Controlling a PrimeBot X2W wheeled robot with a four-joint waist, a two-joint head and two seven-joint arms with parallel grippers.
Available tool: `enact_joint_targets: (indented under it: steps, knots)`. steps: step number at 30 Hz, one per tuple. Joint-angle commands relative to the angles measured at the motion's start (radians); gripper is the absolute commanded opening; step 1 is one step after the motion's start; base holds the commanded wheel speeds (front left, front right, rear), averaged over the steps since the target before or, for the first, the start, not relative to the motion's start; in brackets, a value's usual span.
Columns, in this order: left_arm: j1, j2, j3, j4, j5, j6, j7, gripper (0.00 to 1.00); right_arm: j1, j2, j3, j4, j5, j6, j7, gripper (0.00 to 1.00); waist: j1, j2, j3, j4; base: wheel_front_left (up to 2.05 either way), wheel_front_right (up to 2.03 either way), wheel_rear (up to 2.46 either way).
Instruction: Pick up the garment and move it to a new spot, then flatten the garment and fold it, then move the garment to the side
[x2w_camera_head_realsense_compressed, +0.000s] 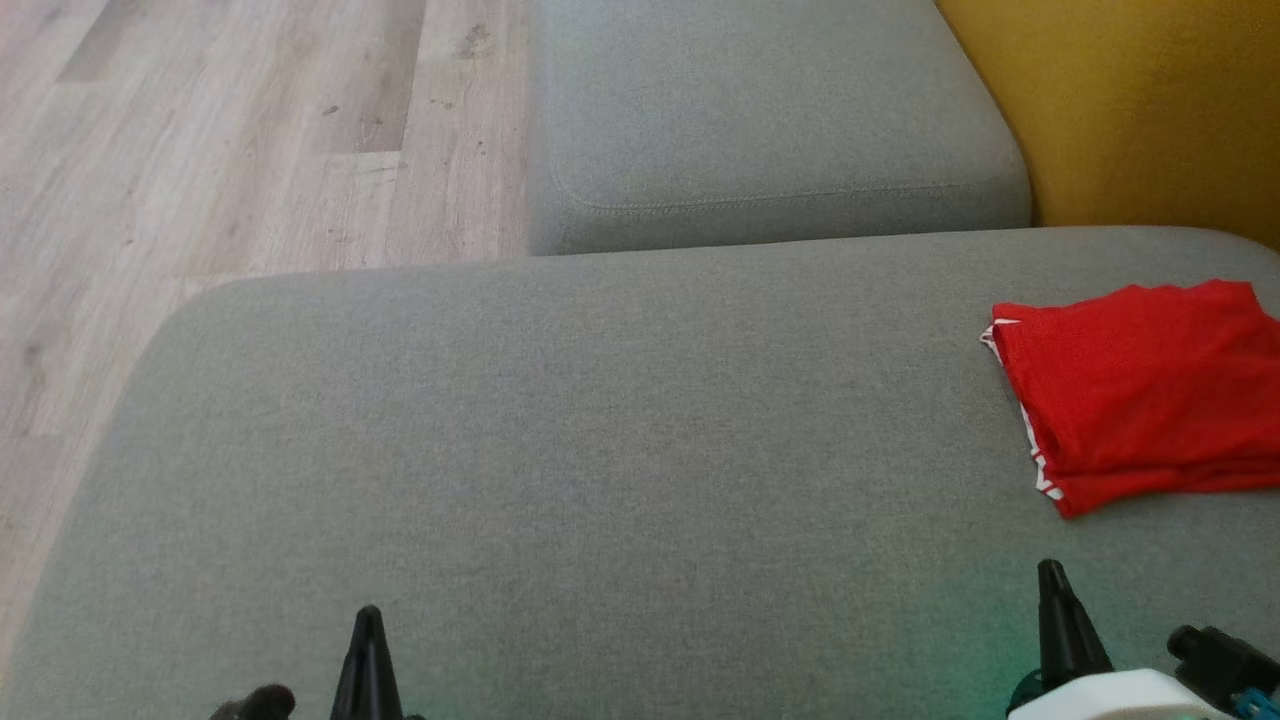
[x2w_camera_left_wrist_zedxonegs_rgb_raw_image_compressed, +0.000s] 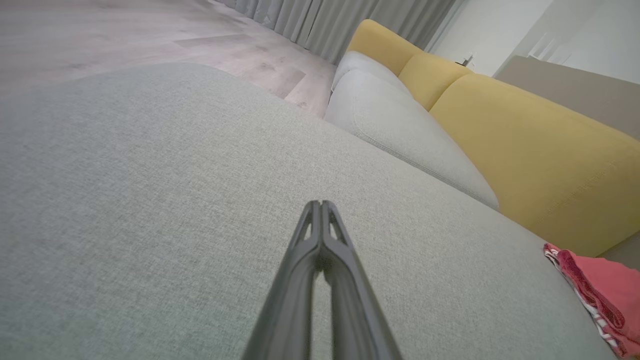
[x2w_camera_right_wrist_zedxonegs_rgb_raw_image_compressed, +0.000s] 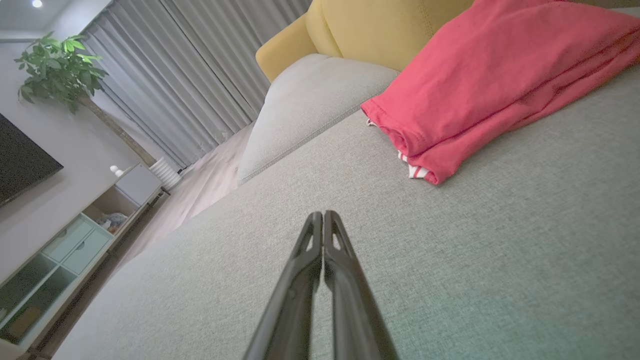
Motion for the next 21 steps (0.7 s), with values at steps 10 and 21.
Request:
enact_joint_targets:
  steps: [10,21]
  knots:
    - [-0.079,0.013,0.059,-0.027,-0.142,-0.033,0.031,0.0,-0.079,-0.003,-0.012,-0.042,0.147,0.003,0.037,0.0,-0.0001,0.0,0.017,-0.001,0.0,0.0,0.0]
    - [-0.103,0.014,0.09,-0.026,-0.259,-0.057,0.058,0.0,-0.102,-0.003,-0.026,-0.048,0.267,0.003,0.066,0.0,-0.0001,0.0,0.033,-0.002,0.0,0.0,0.0]
